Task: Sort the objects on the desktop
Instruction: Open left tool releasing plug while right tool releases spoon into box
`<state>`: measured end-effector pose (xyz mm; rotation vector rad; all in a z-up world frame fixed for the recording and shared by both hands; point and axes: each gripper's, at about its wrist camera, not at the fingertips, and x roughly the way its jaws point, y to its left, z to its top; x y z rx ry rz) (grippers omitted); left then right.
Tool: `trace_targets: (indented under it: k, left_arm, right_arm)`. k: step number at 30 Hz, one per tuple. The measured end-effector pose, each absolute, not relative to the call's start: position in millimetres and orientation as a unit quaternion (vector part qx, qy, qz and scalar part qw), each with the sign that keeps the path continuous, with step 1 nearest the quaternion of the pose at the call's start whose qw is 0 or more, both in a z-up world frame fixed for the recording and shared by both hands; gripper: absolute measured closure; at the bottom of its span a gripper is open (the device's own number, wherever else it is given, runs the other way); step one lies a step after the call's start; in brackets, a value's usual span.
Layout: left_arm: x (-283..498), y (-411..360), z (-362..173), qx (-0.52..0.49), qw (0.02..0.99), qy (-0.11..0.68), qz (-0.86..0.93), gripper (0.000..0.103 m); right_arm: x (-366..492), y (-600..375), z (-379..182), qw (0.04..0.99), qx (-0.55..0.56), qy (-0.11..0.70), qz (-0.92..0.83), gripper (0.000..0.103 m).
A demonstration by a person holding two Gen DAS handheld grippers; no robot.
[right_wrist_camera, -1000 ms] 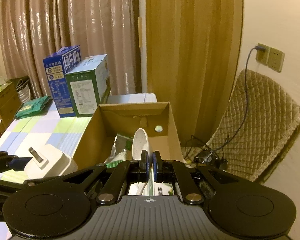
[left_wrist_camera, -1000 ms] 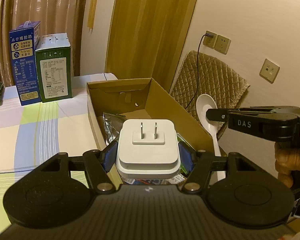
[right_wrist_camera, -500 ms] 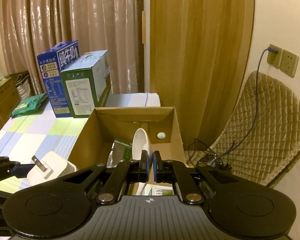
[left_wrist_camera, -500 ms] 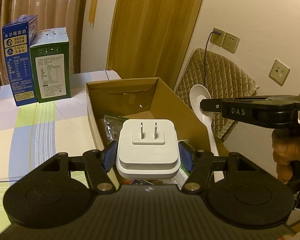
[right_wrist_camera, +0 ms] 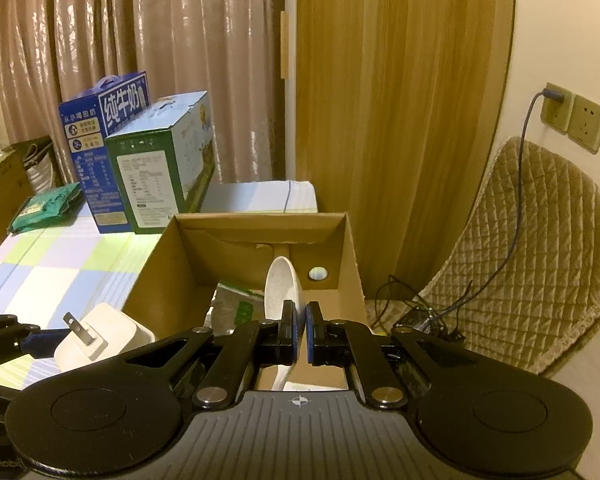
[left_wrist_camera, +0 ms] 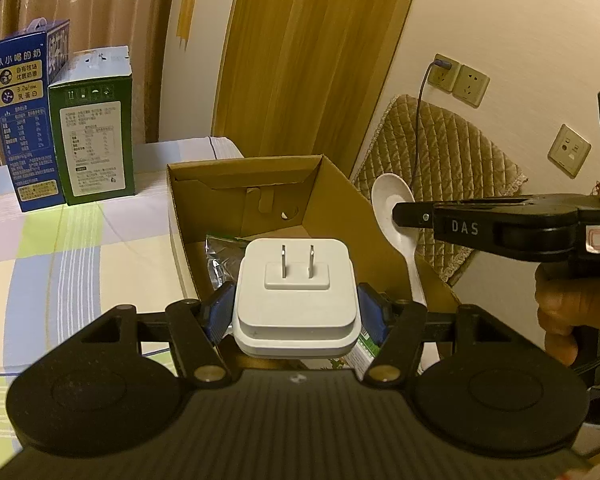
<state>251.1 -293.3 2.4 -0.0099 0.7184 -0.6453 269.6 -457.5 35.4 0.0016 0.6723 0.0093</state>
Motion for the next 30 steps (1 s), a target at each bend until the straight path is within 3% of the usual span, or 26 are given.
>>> trace_targets:
  k: [27, 29, 30]
  left_arm:
    - [261, -267, 3, -0.027, 0.895, 0.339, -0.290, 0.042]
    - [261, -265, 4, -0.029, 0.896, 0.337, -0.288, 0.040]
    - [261, -264, 4, -0.029, 0.897, 0.336, -0.287, 0.037]
  right_arm:
    - [297, -442, 28, 0.942, 0.010, 0.336, 0.013, 0.101]
    - [300, -443, 27, 0.940, 0.016, 0.339, 0.015, 0.098]
    - [301, -443, 27, 0.940, 0.017, 0.340, 0.015, 0.087]
